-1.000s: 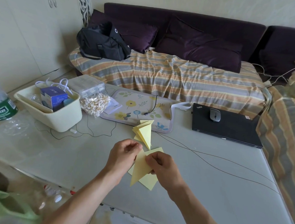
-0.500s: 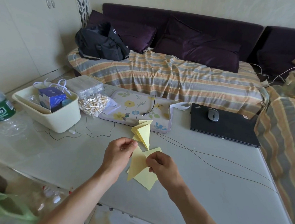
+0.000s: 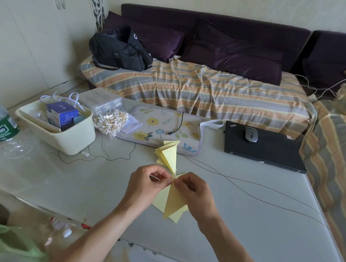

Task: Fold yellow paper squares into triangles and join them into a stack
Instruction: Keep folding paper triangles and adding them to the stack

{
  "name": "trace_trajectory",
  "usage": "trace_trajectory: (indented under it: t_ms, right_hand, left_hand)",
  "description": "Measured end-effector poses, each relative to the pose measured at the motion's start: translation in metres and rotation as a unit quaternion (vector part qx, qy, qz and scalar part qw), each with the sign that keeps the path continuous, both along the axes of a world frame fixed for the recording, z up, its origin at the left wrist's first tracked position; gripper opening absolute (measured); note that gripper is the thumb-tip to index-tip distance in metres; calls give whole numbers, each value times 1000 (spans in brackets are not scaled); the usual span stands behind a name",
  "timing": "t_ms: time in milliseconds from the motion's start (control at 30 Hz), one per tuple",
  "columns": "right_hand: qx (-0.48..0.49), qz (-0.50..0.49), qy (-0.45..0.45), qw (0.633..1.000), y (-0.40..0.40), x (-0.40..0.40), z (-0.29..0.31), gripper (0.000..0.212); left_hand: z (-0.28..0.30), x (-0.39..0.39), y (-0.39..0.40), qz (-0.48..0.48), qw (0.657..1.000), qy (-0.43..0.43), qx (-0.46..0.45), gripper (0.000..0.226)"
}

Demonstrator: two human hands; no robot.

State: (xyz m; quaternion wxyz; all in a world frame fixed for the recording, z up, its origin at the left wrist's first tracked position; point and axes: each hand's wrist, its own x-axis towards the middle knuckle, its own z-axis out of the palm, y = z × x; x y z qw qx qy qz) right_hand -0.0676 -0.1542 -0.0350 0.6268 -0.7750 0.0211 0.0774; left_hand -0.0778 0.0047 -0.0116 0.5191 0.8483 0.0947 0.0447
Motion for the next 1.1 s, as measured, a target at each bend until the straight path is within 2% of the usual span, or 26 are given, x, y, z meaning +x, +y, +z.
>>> trace_trajectory:
  t_ms: [200, 500, 667, 833, 1100]
  right_hand:
    - [9, 6, -9, 1000, 0, 0, -3, 14]
    - [25, 29, -27, 999, 0, 1, -4, 14]
    - [27, 34, -25, 999, -1, 1, -4, 14]
    - [25, 36, -4, 999, -1, 0, -5, 15]
    - [6, 42, 11, 999, -3, -2, -2, 17]
  left_hand:
    - [3, -3, -1, -14, 1000, 18, -22, 2]
    - [1, -3, -1, 1, 991, 63, -120, 7]
    - [1, -3, -2, -8, 988, 69, -136, 6]
    - [0, -1, 0, -37, 998, 36, -38, 6]
    - [-2, 0, 0, -70, 996, -5, 59, 12]
